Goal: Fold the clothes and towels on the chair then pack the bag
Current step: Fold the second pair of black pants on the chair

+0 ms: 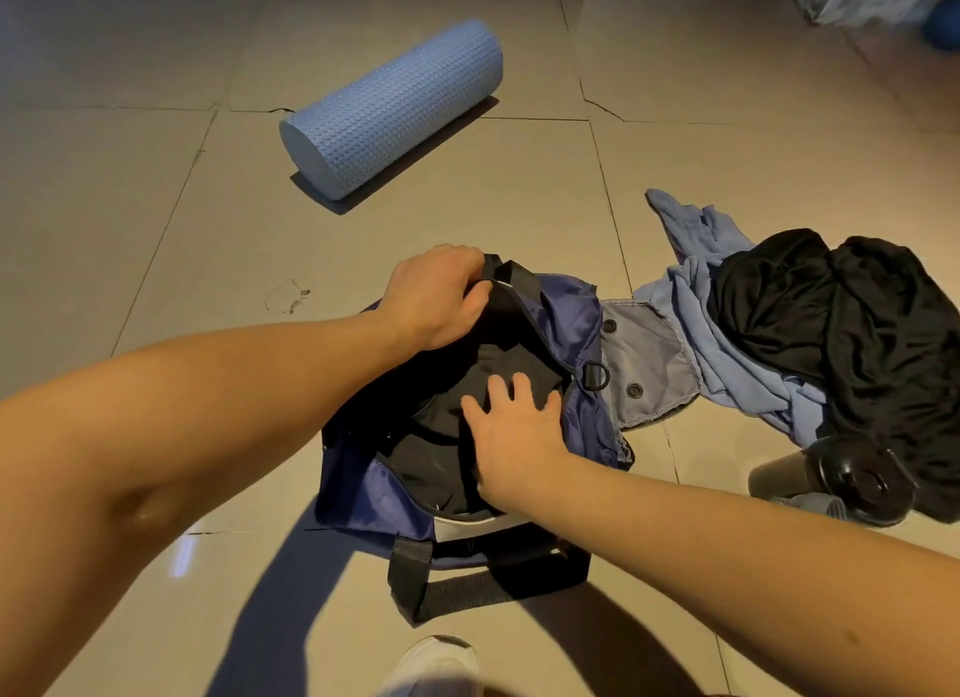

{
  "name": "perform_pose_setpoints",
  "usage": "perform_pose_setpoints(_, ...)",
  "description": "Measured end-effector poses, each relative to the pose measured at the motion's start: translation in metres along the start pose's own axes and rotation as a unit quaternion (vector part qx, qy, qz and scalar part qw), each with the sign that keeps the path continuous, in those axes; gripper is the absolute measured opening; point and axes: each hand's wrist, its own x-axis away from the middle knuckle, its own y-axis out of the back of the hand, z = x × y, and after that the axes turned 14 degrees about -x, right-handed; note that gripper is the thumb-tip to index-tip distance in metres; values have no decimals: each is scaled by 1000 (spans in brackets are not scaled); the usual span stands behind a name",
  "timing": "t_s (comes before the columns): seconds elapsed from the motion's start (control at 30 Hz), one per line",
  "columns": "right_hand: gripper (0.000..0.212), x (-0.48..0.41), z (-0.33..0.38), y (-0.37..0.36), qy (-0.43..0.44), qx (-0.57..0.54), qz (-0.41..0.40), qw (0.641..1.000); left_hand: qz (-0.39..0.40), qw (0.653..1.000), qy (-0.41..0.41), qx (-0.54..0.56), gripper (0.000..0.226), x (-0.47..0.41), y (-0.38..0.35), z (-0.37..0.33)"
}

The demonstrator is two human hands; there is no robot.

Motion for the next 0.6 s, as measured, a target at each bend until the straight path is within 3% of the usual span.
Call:
perform_pose_setpoints(0.07, 97, -22, 1, -4, -15, -45, 45, 998, -2, 1000, 1, 10, 19, 1, 3, -1)
perform_pose_setpoints(0.2, 92, -59, -3, -10, -64, -130, 62, 987, -2, 1000, -14, 15, 18, 8, 6, -4)
perform_pose_setpoints(0.37, 89, -58, 2, -8, -84, -142, 70, 984, 28, 999, -26, 7, 16, 14, 6, -1)
perform_pose_setpoints(0.47, 82, -32, 8, 4, -44, -151, 44, 987, 74, 995, -60, -23, 16, 19, 4, 3)
perform_pose_setpoints(0.6, 52, 20, -20, 25, 73, -238, -38, 968, 107, 985, -120, -54, 48, 22, 9, -10)
